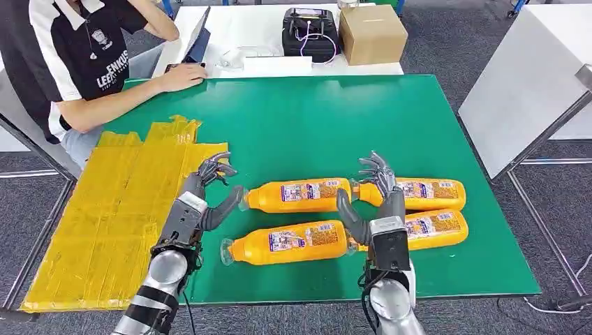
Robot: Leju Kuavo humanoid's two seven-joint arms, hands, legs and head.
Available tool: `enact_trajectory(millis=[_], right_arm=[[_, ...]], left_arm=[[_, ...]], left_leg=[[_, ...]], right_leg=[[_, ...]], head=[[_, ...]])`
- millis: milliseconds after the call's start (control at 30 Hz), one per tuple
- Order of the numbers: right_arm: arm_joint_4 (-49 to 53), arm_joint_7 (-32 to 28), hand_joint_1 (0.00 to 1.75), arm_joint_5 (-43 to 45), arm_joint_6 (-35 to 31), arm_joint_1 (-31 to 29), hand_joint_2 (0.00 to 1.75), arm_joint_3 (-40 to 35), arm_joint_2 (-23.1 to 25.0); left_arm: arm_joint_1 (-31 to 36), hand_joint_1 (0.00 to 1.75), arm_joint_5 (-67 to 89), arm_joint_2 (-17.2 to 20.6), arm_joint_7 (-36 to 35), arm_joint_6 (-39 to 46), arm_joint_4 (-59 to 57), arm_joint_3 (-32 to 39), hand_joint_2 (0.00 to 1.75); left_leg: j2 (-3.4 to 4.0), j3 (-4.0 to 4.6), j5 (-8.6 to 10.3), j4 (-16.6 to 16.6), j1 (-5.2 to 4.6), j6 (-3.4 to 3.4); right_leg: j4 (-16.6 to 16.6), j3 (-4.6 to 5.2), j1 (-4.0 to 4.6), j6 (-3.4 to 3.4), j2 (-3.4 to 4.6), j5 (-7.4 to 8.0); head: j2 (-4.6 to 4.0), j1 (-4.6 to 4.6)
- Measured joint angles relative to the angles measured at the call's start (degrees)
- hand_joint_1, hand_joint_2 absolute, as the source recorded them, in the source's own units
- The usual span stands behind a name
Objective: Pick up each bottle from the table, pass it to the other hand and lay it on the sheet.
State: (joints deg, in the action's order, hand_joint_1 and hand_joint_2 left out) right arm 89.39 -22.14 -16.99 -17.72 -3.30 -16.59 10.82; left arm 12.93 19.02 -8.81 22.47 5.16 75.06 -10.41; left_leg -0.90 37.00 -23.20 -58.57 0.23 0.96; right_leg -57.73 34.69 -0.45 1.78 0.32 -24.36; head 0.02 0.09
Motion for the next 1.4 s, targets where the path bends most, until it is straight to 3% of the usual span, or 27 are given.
enact_trajectory(millis=[100,233,333,533,800,1400], right_arm=[[-0.3,4.3,0.00,-9.6,-3.3,-1.2,1.75,-1.0,-0.5],[-1.1,7.6,0.00,-15.5,-4.0,-2.9,1.75,-1.9,-1.5],[-3.2,15.7,0.00,-28.8,-3.3,-5.6,1.75,-3.6,-3.3],[-6.1,18.1,0.00,-32.7,-3.1,-8.5,1.75,-4.7,-4.8],[-14.2,25.7,0.00,-48.7,2.4,-14.4,1.75,-8.9,-7.0],[-39.9,29.2,0.00,-53.2,4.5,-24.2,1.75,-11.1,-6.9]], left_arm=[[0.0,0.00,-1.0,-0.2,0.0,-0.9,0.0,0.2,1.75],[-0.1,0.00,-1.1,-0.4,0.0,-1.1,0.0,0.5,1.75],[-0.1,0.00,-1.7,-0.6,-0.1,-2.0,0.1,0.6,1.75],[-0.1,0.00,-1.9,-0.9,-0.3,-2.5,0.2,1.1,1.75],[-0.2,0.00,-4.8,-1.5,-0.3,-5.8,0.2,1.4,1.75],[0.4,0.00,-6.9,-2.2,0.2,-7.7,0.0,1.9,1.75]], left_leg=[[0.00,0.00,0.01,0.0,0.01,0.00],[-0.02,0.00,0.03,0.0,0.01,0.00],[0.00,-0.01,0.03,0.0,0.00,0.00],[-0.07,0.01,0.03,0.0,-0.01,0.01],[-0.07,0.02,0.03,0.0,0.01,0.00],[-0.07,0.02,0.05,0.0,0.01,-0.01]], right_leg=[[0.0,0.00,0.01,0.00,0.00,0.00],[0.0,-0.04,0.02,0.00,-0.01,0.01],[0.0,-0.02,0.02,0.01,0.00,0.02],[0.0,-0.03,0.01,0.01,-0.04,0.02],[0.0,-0.02,0.02,0.01,-0.04,0.02],[0.0,0.00,0.02,0.01,-0.04,0.02]], head=[[0.00,0.00],[0.00,0.02],[0.00,0.00],[0.00,0.00],[0.00,0.02],[0.00,0.00]])
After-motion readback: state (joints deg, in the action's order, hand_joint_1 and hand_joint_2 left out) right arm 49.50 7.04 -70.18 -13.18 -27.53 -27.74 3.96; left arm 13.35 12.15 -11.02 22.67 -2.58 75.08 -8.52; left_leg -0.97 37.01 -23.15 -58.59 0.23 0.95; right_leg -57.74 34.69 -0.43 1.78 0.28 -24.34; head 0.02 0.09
